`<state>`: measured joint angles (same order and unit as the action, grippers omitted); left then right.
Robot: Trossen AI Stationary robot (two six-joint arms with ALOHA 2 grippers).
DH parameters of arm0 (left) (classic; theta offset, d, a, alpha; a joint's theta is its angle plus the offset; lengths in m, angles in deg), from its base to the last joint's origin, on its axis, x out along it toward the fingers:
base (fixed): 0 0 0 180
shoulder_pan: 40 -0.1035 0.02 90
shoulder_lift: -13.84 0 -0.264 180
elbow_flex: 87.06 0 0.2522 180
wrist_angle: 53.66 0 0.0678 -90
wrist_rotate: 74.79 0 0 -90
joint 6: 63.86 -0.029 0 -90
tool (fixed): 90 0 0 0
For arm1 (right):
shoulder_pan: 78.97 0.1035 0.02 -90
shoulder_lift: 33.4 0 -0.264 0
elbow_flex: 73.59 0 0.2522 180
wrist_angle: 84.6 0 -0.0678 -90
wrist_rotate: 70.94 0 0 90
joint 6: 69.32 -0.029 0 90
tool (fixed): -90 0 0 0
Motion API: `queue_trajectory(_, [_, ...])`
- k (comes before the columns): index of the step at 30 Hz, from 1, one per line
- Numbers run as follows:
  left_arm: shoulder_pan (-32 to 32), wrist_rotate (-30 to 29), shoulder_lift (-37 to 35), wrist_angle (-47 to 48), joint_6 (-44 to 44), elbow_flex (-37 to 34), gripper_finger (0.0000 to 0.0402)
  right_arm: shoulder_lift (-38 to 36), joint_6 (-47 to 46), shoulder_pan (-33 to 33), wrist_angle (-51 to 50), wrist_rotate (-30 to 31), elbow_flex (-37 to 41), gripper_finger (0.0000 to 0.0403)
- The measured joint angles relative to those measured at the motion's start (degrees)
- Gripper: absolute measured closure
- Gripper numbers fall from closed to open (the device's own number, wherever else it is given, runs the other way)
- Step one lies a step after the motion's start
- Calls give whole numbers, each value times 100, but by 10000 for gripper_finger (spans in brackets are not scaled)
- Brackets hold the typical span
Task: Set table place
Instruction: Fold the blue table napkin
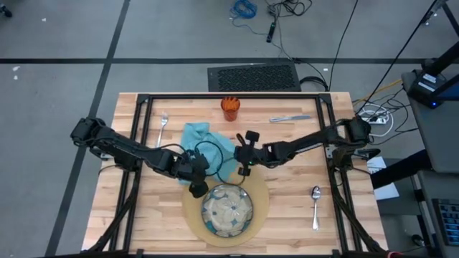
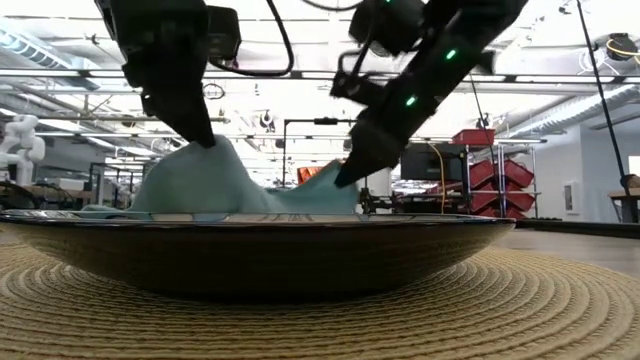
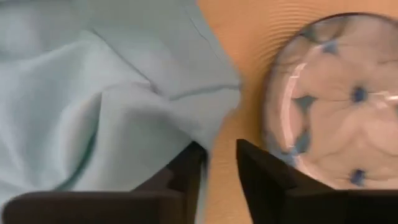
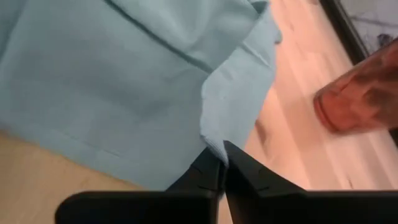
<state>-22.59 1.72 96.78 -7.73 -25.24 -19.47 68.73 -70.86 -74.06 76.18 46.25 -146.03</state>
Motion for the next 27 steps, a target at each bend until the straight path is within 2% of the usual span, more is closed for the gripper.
queue_trajectory(5, [24, 10, -2, -997, -283, 0, 244, -436, -864, 404, -1274, 126, 0, 403])
queue_trajectory(9, [-130, -19, -55, -1506, -876, 225, 215, -508, -1560, 723, -2088, 139, 0, 403])
queue_trajectory(14, [-617, -388, -127, -1087, -1355, 671, 207, -470, -2049, 1095, -2408, 130, 2, 403])
queue_trajectory(19, [-1504, 57, 53, -343, -1705, 637, 207, -473, -2579, 1372, -2830, 218, 2, 403])
queue_trajectory(23, [-1688, 221, 339, -503, -2691, 546, 207, -473, -2876, 1378, -3152, 351, 2, 403])
queue_trajectory(27, [-1808, 3, 713, -533, -3615, 546, 207, -475, -2890, 1342, -3131, 355, 2, 403])
